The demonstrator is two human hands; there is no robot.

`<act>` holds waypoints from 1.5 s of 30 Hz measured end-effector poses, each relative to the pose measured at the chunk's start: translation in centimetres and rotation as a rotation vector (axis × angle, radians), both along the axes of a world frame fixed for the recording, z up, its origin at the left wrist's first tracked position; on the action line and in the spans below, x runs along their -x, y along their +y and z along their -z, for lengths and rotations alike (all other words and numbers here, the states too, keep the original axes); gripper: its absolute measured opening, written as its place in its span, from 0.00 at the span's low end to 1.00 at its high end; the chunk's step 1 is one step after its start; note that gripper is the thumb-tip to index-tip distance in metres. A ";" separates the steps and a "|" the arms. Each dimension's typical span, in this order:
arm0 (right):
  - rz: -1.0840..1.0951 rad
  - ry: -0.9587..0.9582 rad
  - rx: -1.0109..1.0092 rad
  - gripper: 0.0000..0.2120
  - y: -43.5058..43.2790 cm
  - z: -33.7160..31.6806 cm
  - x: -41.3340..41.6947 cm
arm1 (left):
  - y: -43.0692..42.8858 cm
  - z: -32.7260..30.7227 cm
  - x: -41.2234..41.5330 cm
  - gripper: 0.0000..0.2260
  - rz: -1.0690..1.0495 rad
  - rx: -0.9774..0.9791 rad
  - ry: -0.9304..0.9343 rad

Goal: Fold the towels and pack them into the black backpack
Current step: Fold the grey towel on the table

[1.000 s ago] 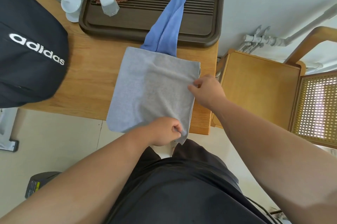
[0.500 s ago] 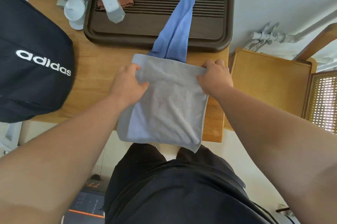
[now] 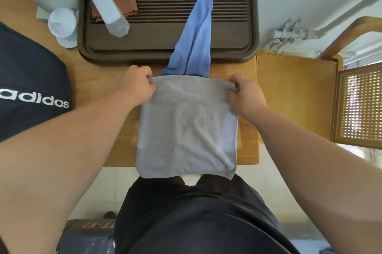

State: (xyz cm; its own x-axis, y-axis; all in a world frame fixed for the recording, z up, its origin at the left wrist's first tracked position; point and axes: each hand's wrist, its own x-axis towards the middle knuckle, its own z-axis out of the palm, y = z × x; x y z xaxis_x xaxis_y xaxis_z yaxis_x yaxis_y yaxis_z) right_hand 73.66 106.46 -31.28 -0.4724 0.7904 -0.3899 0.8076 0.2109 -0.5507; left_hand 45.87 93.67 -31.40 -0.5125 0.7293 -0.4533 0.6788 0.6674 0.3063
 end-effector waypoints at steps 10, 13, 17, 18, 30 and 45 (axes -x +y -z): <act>0.094 0.275 0.072 0.11 -0.4 -4.5 -1.8 | -2.3 -5.2 0.3 0.10 0.077 -0.153 -0.016; 0.127 0.381 0.129 0.15 -0.9 -5.6 -2.5 | -3.2 -7.7 -0.5 0.06 0.052 -0.202 -0.069; 0.133 0.405 0.120 0.12 -1.4 -7.2 -3.4 | -5.0 -10.5 -1.6 0.04 0.101 -0.187 -0.046; 0.143 0.418 0.132 0.11 -1.5 -7.6 -3.6 | -5.5 -11.1 -1.8 0.02 0.095 -0.195 -0.020; 0.011 0.452 0.108 0.10 -1.3 -11.3 -5.4 | -11.3 -15.8 -5.6 0.12 -0.011 -0.389 0.284; -0.703 -0.253 -0.168 0.04 -0.4 -12.6 -3.2 | -10.5 -15.4 -4.1 0.14 0.013 -0.300 0.131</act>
